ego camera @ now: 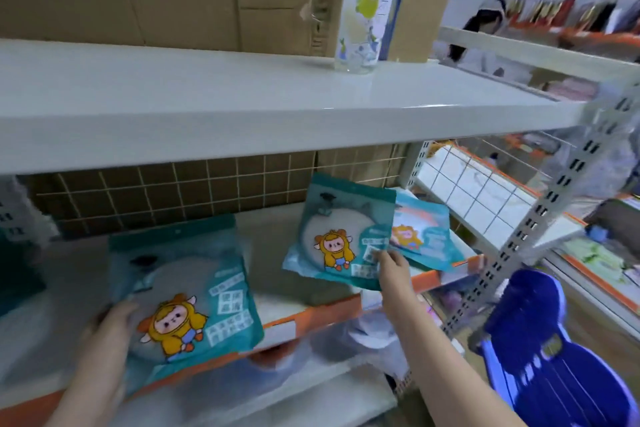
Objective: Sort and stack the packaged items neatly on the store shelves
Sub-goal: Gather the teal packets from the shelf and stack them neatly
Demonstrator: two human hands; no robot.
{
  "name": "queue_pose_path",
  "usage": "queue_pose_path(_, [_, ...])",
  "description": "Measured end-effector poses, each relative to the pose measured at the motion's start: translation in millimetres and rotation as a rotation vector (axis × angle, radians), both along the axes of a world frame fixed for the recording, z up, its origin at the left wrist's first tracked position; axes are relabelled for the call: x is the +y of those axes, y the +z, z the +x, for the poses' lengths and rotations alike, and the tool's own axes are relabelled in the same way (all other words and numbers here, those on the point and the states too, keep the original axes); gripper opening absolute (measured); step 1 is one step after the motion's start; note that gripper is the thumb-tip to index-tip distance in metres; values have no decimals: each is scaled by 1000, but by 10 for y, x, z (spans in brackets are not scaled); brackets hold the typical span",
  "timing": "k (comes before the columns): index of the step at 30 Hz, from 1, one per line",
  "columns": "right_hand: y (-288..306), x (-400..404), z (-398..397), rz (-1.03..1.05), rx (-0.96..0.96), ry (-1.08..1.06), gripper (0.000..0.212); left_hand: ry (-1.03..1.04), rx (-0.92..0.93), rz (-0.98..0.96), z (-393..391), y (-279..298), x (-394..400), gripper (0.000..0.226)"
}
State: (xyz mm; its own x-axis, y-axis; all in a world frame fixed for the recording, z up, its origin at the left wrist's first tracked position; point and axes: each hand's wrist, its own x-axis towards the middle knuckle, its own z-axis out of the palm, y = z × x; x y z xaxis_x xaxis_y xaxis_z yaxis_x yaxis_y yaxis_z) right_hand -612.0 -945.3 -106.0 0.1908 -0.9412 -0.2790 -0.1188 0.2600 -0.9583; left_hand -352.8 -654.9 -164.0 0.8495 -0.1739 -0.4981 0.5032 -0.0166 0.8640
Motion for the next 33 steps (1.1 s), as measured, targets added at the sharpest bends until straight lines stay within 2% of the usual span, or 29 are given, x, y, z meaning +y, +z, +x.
queue_pose_path(2, [-57, -331, -217, 2, -13, -47, 14, -58, -57, 82, -482, 422, -281, 39])
queue_pose_path(3, [-90, -491, -310, 3, -16, -74, 13, -65, -50, 79, -634, 484, -429, 39])
queue_pose_path(6, [-182, -944, -534, 1, 13, -132, 12, -65, -84, 135, -770, 459, -752, 59])
queue_pose_path(7, [-190, -1080, -583, -10, 12, -140, 15, -64, -92, 137, -785, 425, -860, 55])
queue_pose_path(10, [-121, -1335, -665, -29, -27, -174, 42, -123, -149, 165, -921, 486, -1115, 33])
queue_pose_path(12, [-137, -1473, -718, -67, 16, -173, 49, -148, -160, 141, -987, 495, -1279, 30])
queue_pose_path(14, [-166, -1571, -753, -157, 204, -84, 45, -183, -150, 115, -1049, 498, -1434, 35])
queue_pose_path(17, [-207, -1667, -820, -317, 806, 213, 51, -256, -146, 56, -1097, 476, -1707, 32])
queue_pose_path(19, [-259, -1726, -876, -337, 1013, 361, 50, -309, -117, 2, -1140, 502, -1914, 26])
queue_pose_path(21, [-320, -1783, -915, -360, 969, 408, 48, -368, -110, -23, -1212, 527, -2127, 20])
queue_pose_path(24, [-323, -1752, -1000, -392, 616, 274, 46, -443, -70, -70, -1399, 614, -2492, 11])
queue_pose_path(27, [-333, -1679, -1107, -288, 363, 158, 43, -520, 7, -176, -1607, 660, -2887, 20])
queue_pose_path(30, [-376, -1594, -1182, -226, 263, 143, 44, -599, 35, -191, -1827, 713, -3217, 22])
queue_pose_path(33, [-402, -1530, -1234, -289, 278, 171, 46, -686, -12, -156, -2003, 665, -3471, 25])
